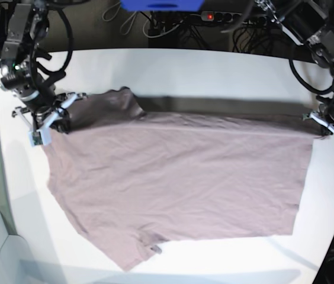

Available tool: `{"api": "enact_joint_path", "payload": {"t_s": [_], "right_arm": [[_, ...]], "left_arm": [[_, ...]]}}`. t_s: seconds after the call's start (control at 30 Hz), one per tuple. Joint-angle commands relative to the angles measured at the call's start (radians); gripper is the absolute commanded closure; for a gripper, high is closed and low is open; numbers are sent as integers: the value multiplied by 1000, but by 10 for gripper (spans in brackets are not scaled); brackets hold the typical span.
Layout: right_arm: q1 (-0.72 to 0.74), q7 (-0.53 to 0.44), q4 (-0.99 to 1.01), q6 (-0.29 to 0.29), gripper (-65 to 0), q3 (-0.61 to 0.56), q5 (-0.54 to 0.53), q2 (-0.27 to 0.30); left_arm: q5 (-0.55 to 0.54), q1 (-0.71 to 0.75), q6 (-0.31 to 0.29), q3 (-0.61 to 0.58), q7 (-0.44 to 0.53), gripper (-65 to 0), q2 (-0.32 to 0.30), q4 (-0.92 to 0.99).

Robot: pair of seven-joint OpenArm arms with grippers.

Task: Layout the t-shirt on the table in an organized manner, then fold the t-shirt properly
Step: 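Lift the grasped corners with both grippers and pull them taut, then fold the held edge over toward the hem with both grippers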

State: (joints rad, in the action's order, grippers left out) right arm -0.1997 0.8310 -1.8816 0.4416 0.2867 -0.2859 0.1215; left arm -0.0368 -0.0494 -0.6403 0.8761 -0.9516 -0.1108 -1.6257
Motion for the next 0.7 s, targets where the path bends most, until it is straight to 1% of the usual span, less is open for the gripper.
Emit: {"api": "enact_joint_path", "payload": {"t_s": [0.0,0.33,0.67], "right_arm": [[24,-20,4,4,0,4,-5,11],[164,-20,164,4,0,3,-5,33],[271,-20,262,4,0,-82,-5,56]], "left_arm": [[-10,-25,3,2,24,-1,-16,-3],[-10,-99,6,2,26,-1,-74,118],[-10,-129,7,2,30,-1,-80,175]]}}
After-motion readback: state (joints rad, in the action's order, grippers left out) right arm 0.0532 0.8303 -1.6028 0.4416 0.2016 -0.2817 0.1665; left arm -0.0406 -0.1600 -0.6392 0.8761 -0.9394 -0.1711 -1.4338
